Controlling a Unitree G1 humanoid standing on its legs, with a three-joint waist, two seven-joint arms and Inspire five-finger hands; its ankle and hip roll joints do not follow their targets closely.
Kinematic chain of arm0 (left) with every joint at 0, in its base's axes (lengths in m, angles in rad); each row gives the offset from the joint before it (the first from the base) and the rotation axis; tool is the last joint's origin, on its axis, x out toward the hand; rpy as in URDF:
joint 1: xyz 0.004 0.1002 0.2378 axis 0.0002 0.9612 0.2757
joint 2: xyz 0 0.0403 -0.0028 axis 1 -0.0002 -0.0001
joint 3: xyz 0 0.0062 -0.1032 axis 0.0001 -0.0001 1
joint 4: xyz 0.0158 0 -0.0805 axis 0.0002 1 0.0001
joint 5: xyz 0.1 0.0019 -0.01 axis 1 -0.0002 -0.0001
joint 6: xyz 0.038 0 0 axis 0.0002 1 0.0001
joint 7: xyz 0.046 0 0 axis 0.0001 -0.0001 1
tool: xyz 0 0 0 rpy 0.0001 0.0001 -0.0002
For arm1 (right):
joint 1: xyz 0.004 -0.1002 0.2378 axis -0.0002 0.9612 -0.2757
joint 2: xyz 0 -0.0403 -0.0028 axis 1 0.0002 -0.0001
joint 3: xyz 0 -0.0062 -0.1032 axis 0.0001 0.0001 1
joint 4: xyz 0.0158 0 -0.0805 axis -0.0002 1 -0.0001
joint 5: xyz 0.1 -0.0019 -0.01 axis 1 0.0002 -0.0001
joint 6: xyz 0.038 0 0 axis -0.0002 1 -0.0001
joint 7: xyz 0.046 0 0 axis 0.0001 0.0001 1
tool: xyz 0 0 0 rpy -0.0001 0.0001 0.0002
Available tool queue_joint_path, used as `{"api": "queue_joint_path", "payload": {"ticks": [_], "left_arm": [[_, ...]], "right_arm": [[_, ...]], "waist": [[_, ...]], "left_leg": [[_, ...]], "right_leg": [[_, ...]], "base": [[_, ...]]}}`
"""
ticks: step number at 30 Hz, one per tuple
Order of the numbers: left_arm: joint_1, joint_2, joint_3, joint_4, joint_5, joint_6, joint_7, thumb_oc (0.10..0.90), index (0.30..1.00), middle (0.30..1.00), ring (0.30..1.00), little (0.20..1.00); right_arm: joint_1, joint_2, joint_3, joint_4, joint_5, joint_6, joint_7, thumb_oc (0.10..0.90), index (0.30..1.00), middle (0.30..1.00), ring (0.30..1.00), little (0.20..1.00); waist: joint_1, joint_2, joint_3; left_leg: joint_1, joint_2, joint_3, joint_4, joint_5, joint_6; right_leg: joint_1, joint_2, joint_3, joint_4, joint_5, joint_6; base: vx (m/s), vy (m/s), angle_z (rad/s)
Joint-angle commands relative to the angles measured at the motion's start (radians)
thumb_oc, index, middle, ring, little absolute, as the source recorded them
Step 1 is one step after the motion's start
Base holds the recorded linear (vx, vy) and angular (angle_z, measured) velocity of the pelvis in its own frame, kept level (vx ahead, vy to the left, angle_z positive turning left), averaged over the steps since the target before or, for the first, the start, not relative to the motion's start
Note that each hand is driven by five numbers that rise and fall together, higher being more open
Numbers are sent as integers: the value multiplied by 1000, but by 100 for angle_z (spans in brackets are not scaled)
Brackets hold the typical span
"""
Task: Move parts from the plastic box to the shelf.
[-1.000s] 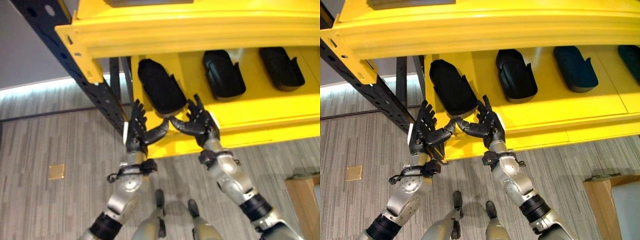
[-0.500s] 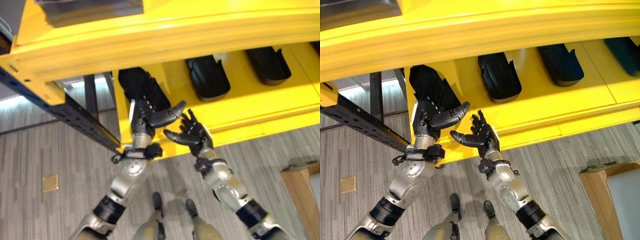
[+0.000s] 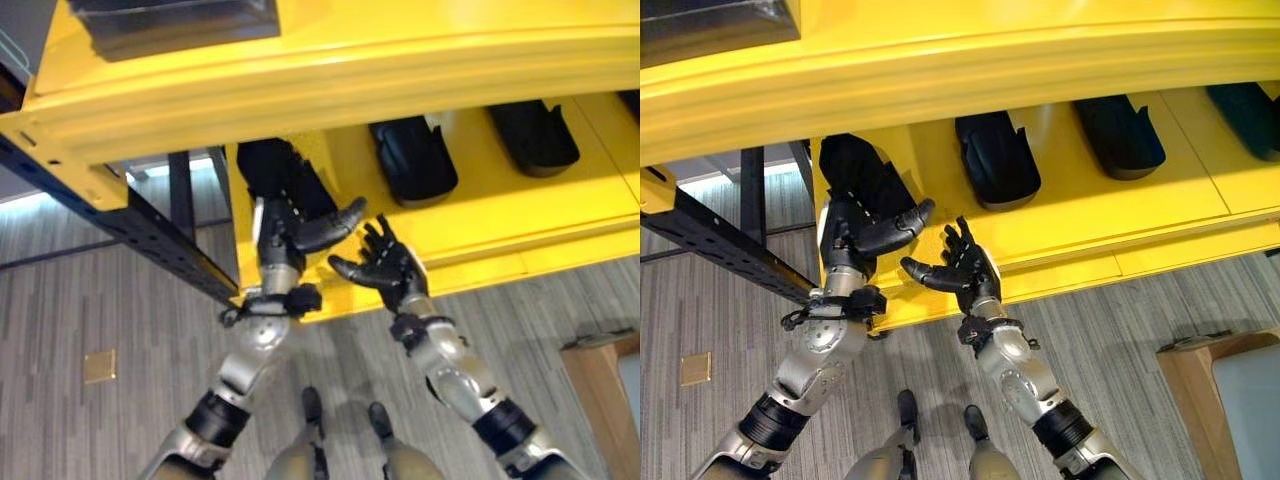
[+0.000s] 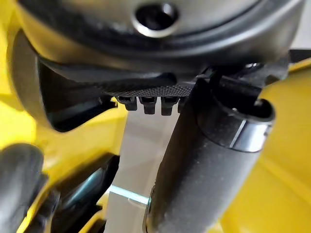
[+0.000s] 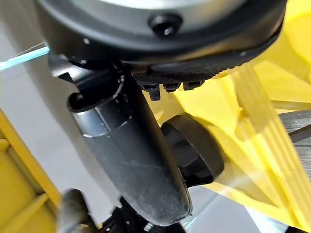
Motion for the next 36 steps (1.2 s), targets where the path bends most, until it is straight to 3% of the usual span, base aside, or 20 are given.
{"api": "queue_joint_path", "payload": {"ticks": [1,19,36], "left_arm": [[-88,-43,29,-61,60,-92,-11,900,1000,1000,1000,1000],[-165,-63,27,37,44,-91,13,900,1000,1000,1000,1000],[-91,-82,102,221,73,-56,73,900,1000,1000,1000,1000]], "right_arm": [[-44,24,-71,-149,-35,-115,45,900,1000,1000,1000,1000],[13,7,-88,-199,-19,-131,62,900,1000,1000,1000,1000],[61,11,-95,-198,-3,-145,58,900,1000,1000,1000,1000]], "waist": [[-6,21,-65],[-48,24,-56],[-60,15,-47]], "left_leg": [[105,85,2,-6,-86,-73],[107,96,51,-8,-89,-77],[103,105,75,-6,-86,-83]], "right_leg": [[-83,29,-7,136,-117,-39],[-118,46,40,139,-97,-36],[-136,58,58,138,-87,-39]], "base": [[0,0,0],[-5,4,-9],[-3,-2,-4]]}}
